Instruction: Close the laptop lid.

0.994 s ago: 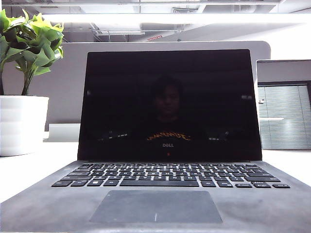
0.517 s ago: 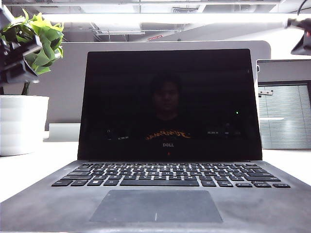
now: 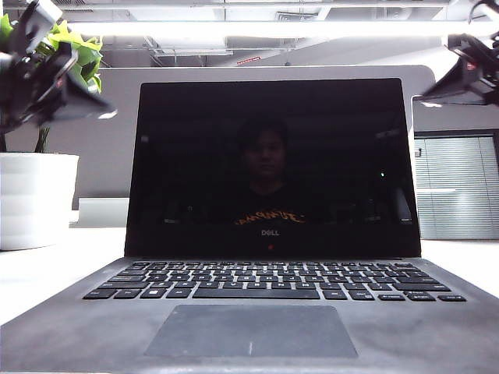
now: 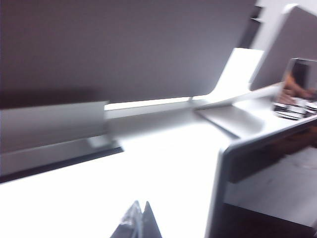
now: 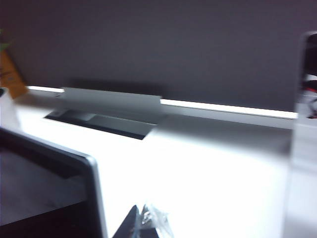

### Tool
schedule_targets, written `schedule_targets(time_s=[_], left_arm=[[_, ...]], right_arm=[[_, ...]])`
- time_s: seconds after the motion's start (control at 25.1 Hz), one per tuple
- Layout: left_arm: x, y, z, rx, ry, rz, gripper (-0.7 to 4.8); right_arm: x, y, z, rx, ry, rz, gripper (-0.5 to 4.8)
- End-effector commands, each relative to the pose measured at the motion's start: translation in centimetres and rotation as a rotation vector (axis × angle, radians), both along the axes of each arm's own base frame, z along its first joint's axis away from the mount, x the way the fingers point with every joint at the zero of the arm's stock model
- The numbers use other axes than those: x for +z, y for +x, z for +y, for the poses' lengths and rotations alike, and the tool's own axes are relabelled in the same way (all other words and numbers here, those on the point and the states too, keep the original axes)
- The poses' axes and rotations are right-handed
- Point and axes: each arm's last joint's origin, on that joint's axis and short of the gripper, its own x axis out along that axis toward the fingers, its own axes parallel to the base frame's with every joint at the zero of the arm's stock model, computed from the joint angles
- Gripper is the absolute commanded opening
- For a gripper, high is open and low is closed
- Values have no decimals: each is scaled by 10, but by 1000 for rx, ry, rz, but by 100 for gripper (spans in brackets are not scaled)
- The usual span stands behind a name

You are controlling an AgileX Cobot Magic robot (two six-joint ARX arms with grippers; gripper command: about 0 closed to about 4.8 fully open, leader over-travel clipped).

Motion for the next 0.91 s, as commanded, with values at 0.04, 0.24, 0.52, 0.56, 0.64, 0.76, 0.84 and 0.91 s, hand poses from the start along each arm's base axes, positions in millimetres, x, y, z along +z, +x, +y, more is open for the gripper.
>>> schedule_targets(time_s=[0.04,0.24,0.52,0.56,0.64,0.76,0.84,0.91], left_arm=[[1,14,5,-110,-18,53,-5],[-4,26,3,-212,-35,91,-5],[-3,28,2,-266,-33,87,-5],[-3,29,2,-267,-33,87,-5],[-1,32,2,-276,-33,81,-5],[3,40,2,-321,-37,87,-5],[5,45,1,-382,-49,100,-5],[6,46,1,-390,-51,106,-5]], right_arm=[[-1,5,-2,64,6,1,-1],[-3,20,-8,136,18,22,-1],[12,49,-10,260,43,75,-1],[12,51,-9,262,43,75,-1],[14,53,-9,284,45,73,-1],[13,52,-9,299,51,92,-1],[12,52,-8,323,55,96,-1],[12,51,-8,332,57,100,-1]])
